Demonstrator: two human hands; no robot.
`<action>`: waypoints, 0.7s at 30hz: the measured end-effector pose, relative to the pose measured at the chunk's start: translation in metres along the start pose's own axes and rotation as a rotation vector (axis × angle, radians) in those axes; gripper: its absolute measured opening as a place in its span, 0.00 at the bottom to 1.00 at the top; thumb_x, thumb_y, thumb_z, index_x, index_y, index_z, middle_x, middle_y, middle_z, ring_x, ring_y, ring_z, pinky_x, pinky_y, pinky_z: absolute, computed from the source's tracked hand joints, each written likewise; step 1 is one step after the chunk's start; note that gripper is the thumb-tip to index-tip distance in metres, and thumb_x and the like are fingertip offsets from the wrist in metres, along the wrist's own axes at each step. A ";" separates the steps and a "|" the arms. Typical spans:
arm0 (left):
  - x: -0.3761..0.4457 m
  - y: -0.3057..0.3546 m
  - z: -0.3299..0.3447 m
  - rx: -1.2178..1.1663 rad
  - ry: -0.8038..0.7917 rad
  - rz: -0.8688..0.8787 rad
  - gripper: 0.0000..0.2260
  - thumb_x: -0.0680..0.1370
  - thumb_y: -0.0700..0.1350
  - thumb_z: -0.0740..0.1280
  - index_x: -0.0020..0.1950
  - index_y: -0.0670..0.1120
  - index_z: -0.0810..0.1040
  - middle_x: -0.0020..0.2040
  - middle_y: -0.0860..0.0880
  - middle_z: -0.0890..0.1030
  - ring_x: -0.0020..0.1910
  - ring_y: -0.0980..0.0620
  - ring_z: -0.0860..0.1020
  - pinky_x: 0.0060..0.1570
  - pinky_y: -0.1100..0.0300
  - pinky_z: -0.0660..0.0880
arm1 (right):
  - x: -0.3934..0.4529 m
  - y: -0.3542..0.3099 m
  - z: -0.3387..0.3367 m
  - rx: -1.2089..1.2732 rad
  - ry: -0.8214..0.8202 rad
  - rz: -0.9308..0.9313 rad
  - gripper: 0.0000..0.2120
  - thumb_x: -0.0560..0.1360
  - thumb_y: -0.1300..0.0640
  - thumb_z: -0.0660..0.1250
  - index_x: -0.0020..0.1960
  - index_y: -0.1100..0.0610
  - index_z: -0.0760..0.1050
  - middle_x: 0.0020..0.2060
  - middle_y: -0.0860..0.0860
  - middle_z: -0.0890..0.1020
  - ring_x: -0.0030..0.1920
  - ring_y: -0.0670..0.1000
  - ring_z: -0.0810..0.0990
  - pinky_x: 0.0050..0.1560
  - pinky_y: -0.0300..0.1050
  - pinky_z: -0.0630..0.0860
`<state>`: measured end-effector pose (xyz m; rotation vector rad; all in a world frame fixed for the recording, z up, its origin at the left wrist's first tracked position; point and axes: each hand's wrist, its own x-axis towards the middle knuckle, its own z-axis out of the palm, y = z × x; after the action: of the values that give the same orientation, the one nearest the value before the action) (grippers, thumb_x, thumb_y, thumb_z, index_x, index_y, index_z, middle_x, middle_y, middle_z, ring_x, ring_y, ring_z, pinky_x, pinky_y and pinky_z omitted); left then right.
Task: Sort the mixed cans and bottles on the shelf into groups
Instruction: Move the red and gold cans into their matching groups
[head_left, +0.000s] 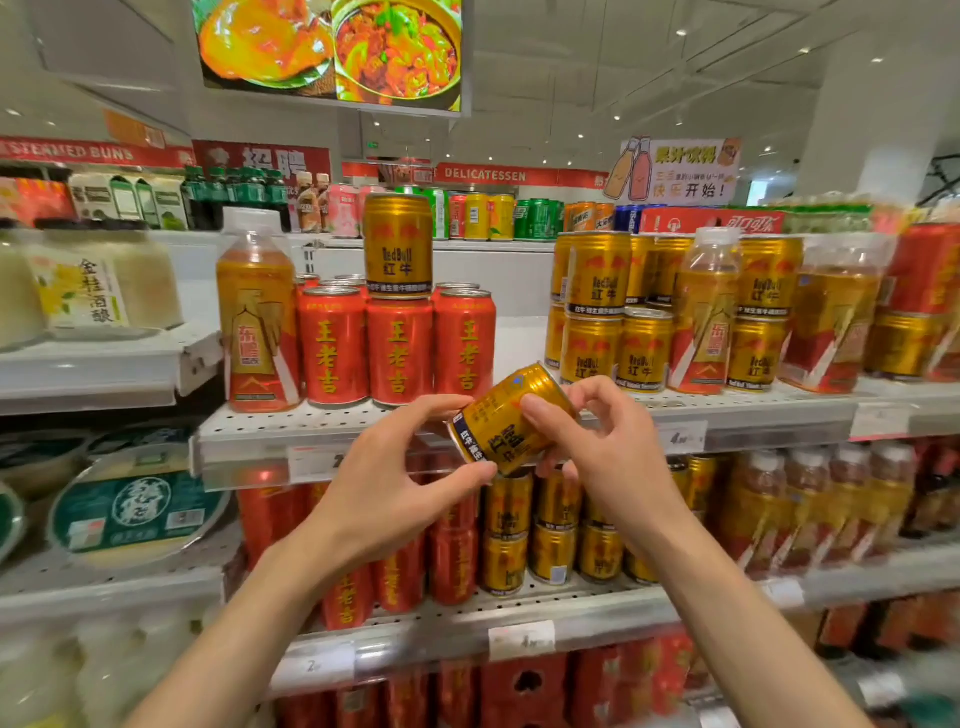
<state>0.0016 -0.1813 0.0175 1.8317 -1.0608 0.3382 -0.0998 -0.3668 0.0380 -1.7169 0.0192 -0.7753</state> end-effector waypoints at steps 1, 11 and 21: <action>0.003 0.005 0.010 -0.001 0.012 0.001 0.23 0.72 0.55 0.78 0.65 0.57 0.78 0.57 0.61 0.84 0.57 0.62 0.82 0.60 0.59 0.79 | 0.002 0.001 -0.010 0.013 -0.004 -0.002 0.17 0.75 0.51 0.74 0.47 0.59 0.68 0.38 0.45 0.86 0.31 0.49 0.83 0.28 0.36 0.73; 0.059 0.069 0.133 0.028 0.086 0.015 0.25 0.69 0.61 0.75 0.64 0.58 0.79 0.55 0.63 0.84 0.55 0.59 0.82 0.55 0.58 0.80 | 0.039 0.014 -0.156 0.078 -0.077 -0.042 0.16 0.75 0.56 0.75 0.46 0.58 0.67 0.41 0.48 0.83 0.31 0.48 0.81 0.27 0.34 0.72; 0.092 0.097 0.190 0.100 0.121 -0.085 0.24 0.72 0.54 0.79 0.66 0.57 0.76 0.52 0.63 0.83 0.50 0.58 0.82 0.47 0.60 0.80 | 0.077 0.023 -0.218 -0.012 -0.158 -0.111 0.16 0.75 0.54 0.75 0.48 0.59 0.68 0.45 0.54 0.82 0.33 0.41 0.81 0.28 0.32 0.74</action>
<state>-0.0600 -0.4042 0.0375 1.9138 -0.8937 0.4527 -0.1397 -0.5927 0.0736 -1.7978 -0.1815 -0.7200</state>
